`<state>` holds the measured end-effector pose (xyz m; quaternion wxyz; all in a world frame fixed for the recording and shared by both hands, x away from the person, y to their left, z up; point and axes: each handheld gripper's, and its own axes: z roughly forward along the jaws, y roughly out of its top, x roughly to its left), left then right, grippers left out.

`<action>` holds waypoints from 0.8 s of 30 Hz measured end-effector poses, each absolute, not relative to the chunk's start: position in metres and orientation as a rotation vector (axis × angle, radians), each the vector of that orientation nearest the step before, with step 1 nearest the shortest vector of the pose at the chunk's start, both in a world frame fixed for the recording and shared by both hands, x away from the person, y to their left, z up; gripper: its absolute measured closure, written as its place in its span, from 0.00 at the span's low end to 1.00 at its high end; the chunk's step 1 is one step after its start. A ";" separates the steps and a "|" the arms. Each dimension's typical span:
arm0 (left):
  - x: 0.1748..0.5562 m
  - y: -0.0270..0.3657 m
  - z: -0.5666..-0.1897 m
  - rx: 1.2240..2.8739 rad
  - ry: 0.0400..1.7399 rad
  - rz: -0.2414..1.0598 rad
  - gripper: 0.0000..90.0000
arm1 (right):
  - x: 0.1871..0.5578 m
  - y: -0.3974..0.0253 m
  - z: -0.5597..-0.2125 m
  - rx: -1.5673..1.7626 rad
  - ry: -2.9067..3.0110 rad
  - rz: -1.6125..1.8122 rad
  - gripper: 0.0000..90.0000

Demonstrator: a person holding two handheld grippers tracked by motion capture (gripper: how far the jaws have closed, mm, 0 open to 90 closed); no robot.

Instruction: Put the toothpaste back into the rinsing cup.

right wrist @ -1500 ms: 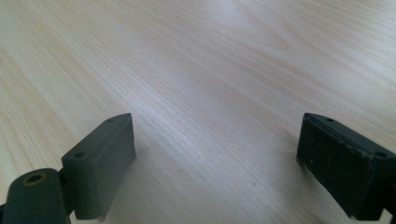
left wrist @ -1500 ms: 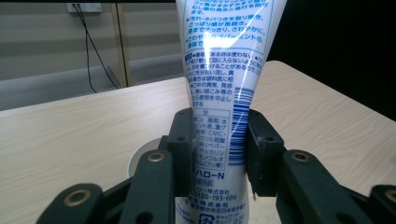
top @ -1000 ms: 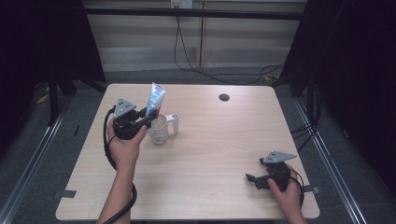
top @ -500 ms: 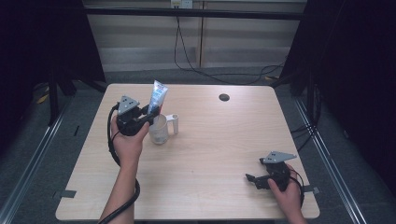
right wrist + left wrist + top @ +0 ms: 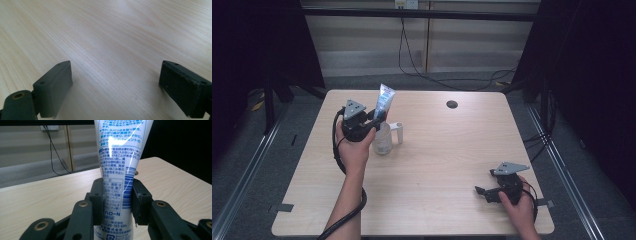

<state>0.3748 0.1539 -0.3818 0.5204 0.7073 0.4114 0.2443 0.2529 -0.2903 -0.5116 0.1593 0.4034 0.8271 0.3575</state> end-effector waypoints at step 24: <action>0.391 0.147 -0.406 1.706 1.022 0.609 0.74 | 0.253 -0.290 -0.512 1.153 2.364 1.022 0.12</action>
